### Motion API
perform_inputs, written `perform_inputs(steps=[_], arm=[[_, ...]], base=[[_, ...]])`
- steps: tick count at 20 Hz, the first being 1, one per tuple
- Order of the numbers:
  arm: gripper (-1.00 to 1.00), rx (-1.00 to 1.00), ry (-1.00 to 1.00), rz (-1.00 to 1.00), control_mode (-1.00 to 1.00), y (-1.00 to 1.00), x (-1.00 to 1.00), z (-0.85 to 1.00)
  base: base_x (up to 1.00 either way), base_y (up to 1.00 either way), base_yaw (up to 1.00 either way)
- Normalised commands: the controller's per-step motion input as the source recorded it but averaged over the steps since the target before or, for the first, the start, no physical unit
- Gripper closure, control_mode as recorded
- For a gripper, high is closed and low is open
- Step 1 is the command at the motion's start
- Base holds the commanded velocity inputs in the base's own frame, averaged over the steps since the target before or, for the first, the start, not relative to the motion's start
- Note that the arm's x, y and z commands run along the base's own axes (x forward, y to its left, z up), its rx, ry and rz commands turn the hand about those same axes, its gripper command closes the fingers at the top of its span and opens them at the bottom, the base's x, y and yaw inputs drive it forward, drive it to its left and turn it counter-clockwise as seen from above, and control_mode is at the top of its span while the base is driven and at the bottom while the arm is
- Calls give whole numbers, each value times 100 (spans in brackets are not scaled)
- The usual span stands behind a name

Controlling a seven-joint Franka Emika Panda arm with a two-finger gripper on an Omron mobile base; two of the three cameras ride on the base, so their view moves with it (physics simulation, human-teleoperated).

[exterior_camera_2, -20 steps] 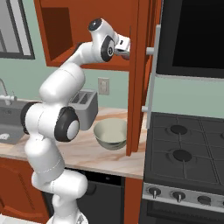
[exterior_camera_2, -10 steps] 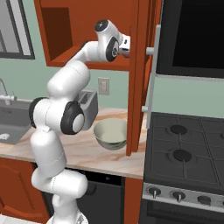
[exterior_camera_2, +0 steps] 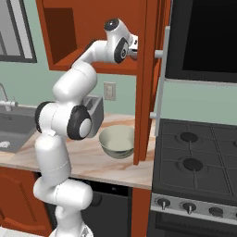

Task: Pick the onion from the cabinet and place it in the bowl. Then pick the bowl and place it in the sink. Then turn on the sink facuet.

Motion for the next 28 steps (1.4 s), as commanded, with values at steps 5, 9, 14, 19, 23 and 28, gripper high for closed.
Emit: perform_inputs(steps=[5, 9, 14, 19, 23, 28], arm=[[100, -17, -24, 0, -100, 18, -91, -4], [100, -14, -24, 0, -100, 27, -100, -17], [100, -3, -6, 0, -100, 22, -100, -35], [100, 3, 6, 0, -100, 17, -100, -38], [100, 9, 16, 0, -100, 17, -100, -27], [100, 8, 28, -1, -100, 26, -100, -37]], base=[[0, 0, 0], [0, 0, 0], [0, 0, 0], [0, 0, 0], [0, 0, 0], [0, 0, 0]])
